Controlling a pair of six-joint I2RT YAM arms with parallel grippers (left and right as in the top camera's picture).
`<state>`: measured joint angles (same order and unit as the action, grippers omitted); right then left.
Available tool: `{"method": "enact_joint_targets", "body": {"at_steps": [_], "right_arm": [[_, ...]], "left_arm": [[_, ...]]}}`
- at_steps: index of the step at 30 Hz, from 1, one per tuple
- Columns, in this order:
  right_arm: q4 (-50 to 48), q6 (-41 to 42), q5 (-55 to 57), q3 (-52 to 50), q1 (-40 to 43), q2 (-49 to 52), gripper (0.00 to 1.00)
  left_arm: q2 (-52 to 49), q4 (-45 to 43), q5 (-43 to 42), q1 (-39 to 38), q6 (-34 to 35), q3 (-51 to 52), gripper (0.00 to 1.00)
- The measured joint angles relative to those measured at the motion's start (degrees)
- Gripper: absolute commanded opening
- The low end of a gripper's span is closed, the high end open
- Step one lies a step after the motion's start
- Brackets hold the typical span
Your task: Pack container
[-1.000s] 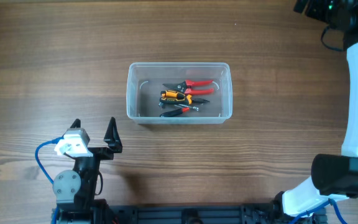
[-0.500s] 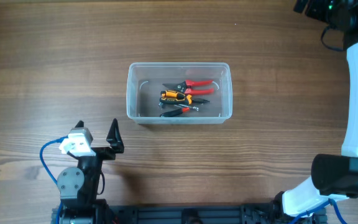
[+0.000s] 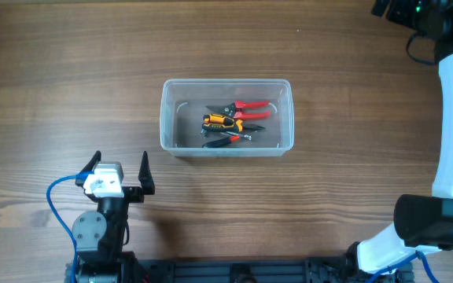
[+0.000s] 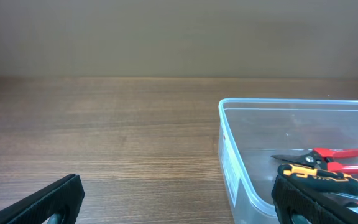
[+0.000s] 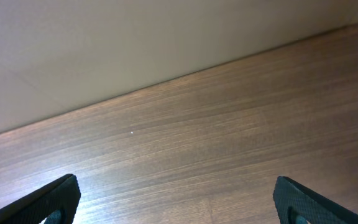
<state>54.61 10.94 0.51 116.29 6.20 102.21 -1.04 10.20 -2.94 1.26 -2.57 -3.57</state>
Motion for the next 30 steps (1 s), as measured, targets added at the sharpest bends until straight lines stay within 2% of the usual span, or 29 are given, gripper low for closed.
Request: {"method": "enact_joint_targets", "body": {"at_steps": [24,27,30], "right_arm": [[0.87,0.00,0.00,-1.07,-0.11,0.00,1.00],[1.99,0.00,0.20,-1.86,-2.82,-2.49,1.00],[1.97,0.17,0.44,-2.19,-9.25,-9.40,1.00]], "left_arm": [[0.00,0.00,0.02,0.00,-0.85,0.00,1.00],[0.00,0.00,0.00,0.00,-0.85,0.00,1.00],[0.02,0.00,0.00,0.00,-0.85,0.02,1.00]]}}
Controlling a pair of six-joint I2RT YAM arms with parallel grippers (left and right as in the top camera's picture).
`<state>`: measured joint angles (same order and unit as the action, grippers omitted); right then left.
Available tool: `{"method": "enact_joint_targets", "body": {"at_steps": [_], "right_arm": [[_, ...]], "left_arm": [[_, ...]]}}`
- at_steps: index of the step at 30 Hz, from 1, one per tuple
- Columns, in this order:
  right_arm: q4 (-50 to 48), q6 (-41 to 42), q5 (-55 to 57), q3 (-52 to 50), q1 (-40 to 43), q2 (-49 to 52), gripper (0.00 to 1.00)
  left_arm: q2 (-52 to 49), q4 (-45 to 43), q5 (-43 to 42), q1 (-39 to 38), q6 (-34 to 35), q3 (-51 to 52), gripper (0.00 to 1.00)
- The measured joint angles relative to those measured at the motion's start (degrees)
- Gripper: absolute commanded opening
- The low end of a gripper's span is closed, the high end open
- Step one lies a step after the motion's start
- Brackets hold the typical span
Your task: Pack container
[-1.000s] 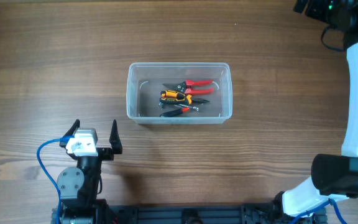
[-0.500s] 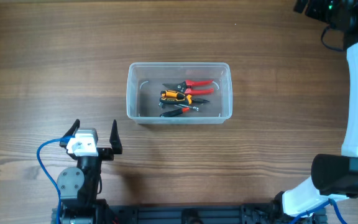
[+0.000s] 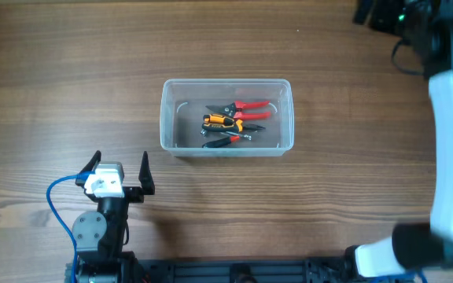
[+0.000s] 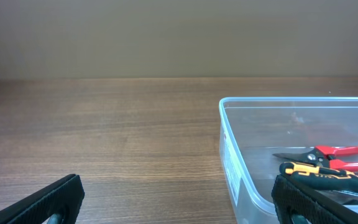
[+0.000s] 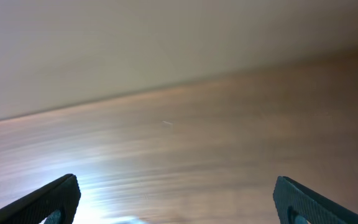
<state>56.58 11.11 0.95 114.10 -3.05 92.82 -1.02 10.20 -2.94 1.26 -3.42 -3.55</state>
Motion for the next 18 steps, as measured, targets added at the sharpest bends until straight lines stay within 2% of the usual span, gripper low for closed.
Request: {"method": "enact_joint_targets", "body": {"at_steps": [5,7,12,16,18], "right_arm": [[-0.09,0.02,-0.72,0.04,-12.20,-16.44,1.00],[0.52,0.02,-0.63,0.13,-13.60,-24.13,1.00],[0.15,-2.99,0.68,-4.33,-13.68,-34.99,1.00],[-10.67,-11.34,1.05,-21.38,-13.55,-47.98,1.00],[-20.74,-15.32,0.85,-33.44,-12.63,-54.51,1.00]], "left_arm": [[0.02,0.00,0.00,0.00,0.00,0.09,1.00],[0.02,-0.02,0.00,0.00,0.00,0.09,1.00],[0.13,-0.02,0.00,0.00,0.00,0.09,1.00],[0.20,-0.04,0.00,0.00,-0.02,0.11,1.00],[0.20,-0.07,0.00,0.00,-0.02,0.17,1.00]]}}
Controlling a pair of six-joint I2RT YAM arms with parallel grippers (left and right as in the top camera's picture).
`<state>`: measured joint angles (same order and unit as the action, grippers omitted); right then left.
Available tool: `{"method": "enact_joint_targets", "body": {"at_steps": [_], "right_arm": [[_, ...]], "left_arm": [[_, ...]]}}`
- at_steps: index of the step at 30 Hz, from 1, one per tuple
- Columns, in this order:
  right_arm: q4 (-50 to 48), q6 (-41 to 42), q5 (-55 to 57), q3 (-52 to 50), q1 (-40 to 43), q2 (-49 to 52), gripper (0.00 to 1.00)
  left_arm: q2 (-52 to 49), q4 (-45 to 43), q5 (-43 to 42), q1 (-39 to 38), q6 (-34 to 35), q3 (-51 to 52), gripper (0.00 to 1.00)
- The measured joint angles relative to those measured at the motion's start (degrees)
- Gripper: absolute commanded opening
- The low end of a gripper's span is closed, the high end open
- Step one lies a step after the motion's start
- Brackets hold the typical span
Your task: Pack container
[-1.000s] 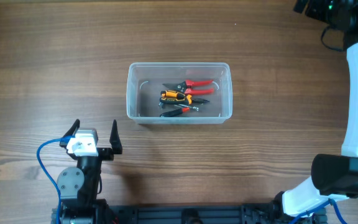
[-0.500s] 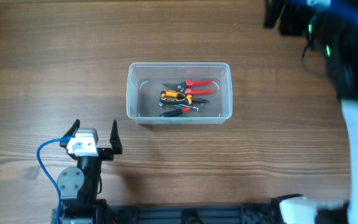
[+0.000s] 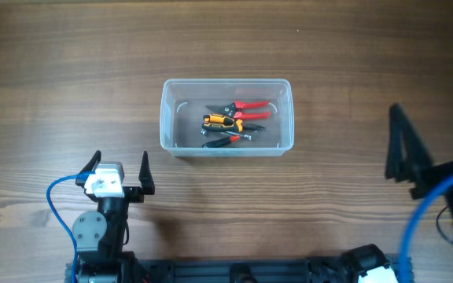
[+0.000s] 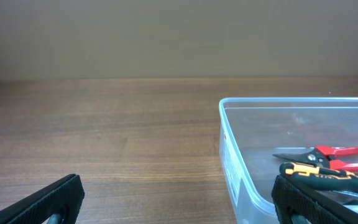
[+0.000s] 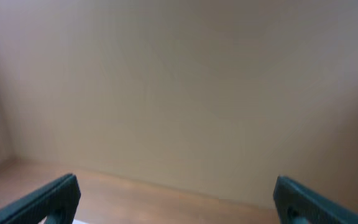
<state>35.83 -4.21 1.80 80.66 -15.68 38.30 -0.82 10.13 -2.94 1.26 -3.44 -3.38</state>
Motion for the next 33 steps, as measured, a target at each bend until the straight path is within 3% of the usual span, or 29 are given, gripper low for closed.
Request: {"method": "enact_joint_targets", "body": {"at_steps": [8,14,20,33], "right_arm": [[-25.94,-5.09,-5.49,-38.80,4.94,-16.72,1.00],[-37.33,-5.07,-10.71,-57.64,10.01,-24.30,1.00],[-41.03,-4.63,-11.21,-68.30,12.15,-32.04,1.00],[-42.40,2.56,-9.03,-75.97,12.15,-34.16,1.00]], "left_arm": [[0.02,-0.13,0.00,0.00,-0.02,0.07,1.00],[0.02,-0.11,0.00,0.00,-0.20,0.11,1.00],[0.02,-0.11,0.00,0.00,-0.20,0.11,1.00],[0.02,-0.11,0.00,0.00,-0.20,0.11,1.00]]}}
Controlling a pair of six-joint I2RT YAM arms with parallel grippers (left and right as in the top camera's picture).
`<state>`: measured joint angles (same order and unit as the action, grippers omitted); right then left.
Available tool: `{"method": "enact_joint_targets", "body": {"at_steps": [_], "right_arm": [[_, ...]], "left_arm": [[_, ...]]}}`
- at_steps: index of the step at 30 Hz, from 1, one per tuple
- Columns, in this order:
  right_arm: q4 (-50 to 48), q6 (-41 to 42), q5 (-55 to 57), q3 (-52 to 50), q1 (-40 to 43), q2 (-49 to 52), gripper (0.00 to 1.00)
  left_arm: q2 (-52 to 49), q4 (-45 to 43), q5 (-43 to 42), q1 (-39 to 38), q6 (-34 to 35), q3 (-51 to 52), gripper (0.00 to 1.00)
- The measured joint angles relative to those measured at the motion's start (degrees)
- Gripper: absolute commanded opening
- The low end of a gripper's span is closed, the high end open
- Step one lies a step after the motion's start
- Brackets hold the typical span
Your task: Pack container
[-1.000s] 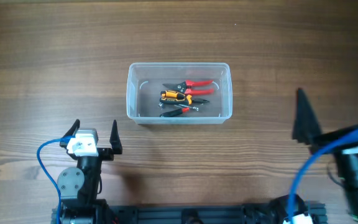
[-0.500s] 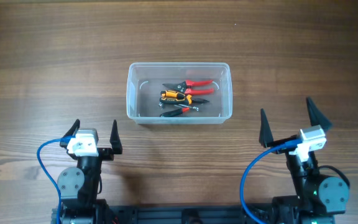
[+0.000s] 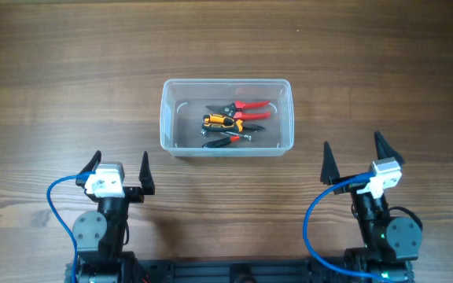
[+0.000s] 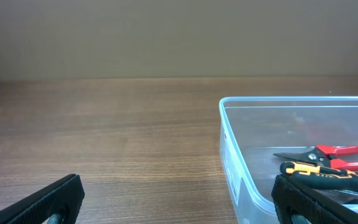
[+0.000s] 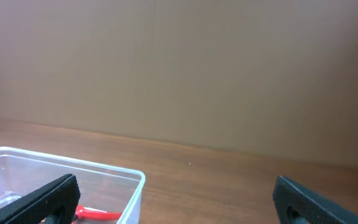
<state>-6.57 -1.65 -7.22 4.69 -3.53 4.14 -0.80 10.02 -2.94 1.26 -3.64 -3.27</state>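
Note:
A clear plastic container [image 3: 171, 126] stands in the middle of the wooden table. Inside lie red-handled pruners [image 3: 242, 104], an orange-and-black tool [image 3: 219, 121] and a dark tool with red tips [image 3: 228, 140]. My left gripper [image 3: 120, 174] rests open at the near left, empty; its view shows the container's left wall [image 4: 232, 168] and the pruners [image 4: 328, 152]. My right gripper [image 3: 355, 157] rests open at the near right, empty; its view catches the container's right corner [image 5: 132, 183].
Bare wooden table [image 3: 53, 79] surrounds the container on all sides. A blue cable [image 3: 61, 206] loops by the left arm base and another blue cable [image 3: 317, 228] by the right arm base. A plain wall [image 5: 179, 62] stands behind the table.
The right arm has come down from the right edge of the overhead view to its rest post at the near right, gripper open and facing the container. The left arm and container are unchanged.
The right arm was stretched to the table's far right corner, gripper open over bare wood. It then swung, its view blurred, and stood raised at the right edge. Now it sits folded at the near right. The tools stayed in the container and the left arm kept still.

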Motion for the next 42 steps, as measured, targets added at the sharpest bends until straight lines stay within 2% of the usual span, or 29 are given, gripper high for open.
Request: {"method": "enact_joint_targets", "body": {"at_steps": [17,30,42], "right_arm": [[-0.74,3.63,0.24,-2.69,2.95,-3.19,1.00],[4.81,10.51,4.76,-4.33,2.95,-3.26,1.00],[6.19,11.15,5.38,-4.33,2.95,-3.26,1.00]], "left_arm": [[0.00,0.00,0.00,0.00,0.00,0.00,1.00],[0.00,0.02,0.00,0.00,0.00,0.00,1.00],[0.00,0.00,0.00,0.00,-0.02,0.00,1.00]]}}
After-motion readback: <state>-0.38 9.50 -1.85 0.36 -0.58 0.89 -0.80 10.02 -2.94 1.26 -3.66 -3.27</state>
